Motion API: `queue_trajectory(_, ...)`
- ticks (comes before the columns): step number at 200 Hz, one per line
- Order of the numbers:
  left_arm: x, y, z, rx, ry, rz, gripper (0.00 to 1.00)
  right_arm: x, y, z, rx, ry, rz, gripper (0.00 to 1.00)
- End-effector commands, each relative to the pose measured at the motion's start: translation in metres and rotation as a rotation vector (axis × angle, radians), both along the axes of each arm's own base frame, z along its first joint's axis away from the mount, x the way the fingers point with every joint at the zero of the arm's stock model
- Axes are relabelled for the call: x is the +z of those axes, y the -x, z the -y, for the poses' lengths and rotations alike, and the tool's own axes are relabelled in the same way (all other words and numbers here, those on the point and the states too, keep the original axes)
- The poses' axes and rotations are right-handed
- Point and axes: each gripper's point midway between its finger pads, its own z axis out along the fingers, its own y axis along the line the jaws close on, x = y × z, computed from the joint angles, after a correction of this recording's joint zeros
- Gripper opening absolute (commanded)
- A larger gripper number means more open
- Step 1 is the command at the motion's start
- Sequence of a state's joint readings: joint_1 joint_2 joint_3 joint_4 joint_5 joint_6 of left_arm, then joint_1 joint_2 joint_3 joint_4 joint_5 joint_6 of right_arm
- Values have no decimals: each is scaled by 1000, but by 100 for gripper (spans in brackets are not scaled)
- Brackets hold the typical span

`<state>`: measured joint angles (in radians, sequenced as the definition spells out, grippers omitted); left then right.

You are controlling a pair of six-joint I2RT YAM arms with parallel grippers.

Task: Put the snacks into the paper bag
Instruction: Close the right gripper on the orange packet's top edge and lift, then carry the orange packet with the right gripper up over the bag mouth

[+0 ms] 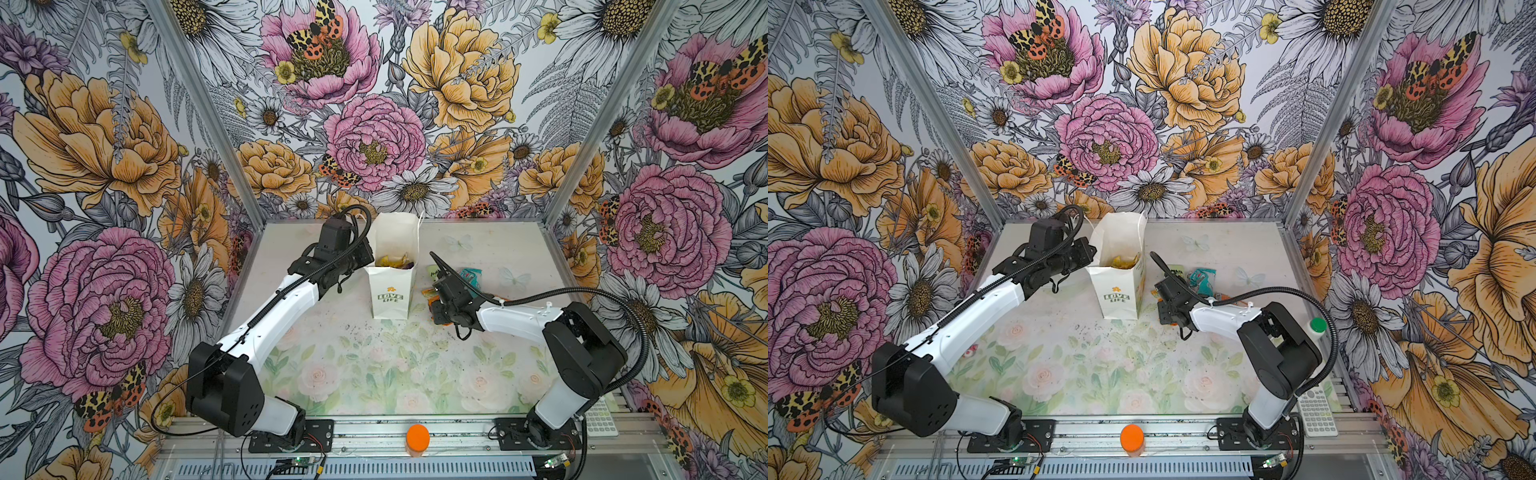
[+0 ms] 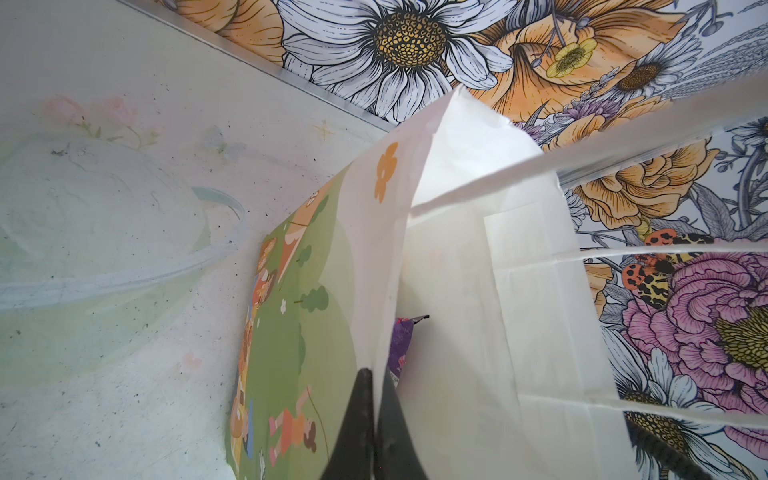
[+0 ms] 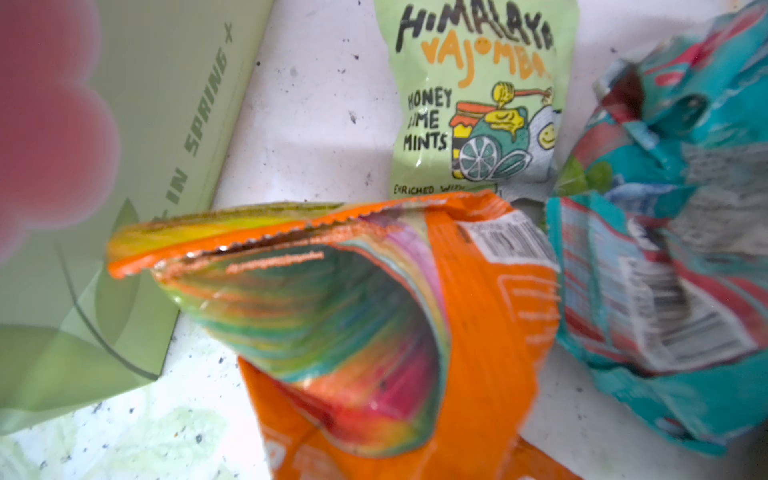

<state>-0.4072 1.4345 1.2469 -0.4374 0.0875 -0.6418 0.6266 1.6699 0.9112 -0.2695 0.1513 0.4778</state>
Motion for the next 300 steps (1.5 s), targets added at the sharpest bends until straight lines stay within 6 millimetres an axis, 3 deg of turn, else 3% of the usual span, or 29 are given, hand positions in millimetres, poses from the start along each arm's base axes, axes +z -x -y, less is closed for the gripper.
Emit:
queue_trajectory(1,2,7,-3,-3,5,-5,0,22,0,-3,2,-52,22,11)
queue_trajectory(42,1,7,-3,-1,3,-6,0,50,0,-4,6,-95,55,0)
queue_trajectory(87,2,7,-3,-3,5,-4,0,100,1,0,6,-149,118,0)
queue_trajectory(128,3,9,-5,0,6,-2,0,173,0,9,-4,-231,255,0)
queue_trajectory(210,3,11,-6,3,7,-1,0,344,-5,7,38,-415,590,0)
queue_trajectory(259,4,12,-7,8,9,1,0,403,-10,-10,93,-508,664,0)
queue_trajectory(300,3,12,-6,8,8,-2,0,439,-13,-40,179,-623,681,0)
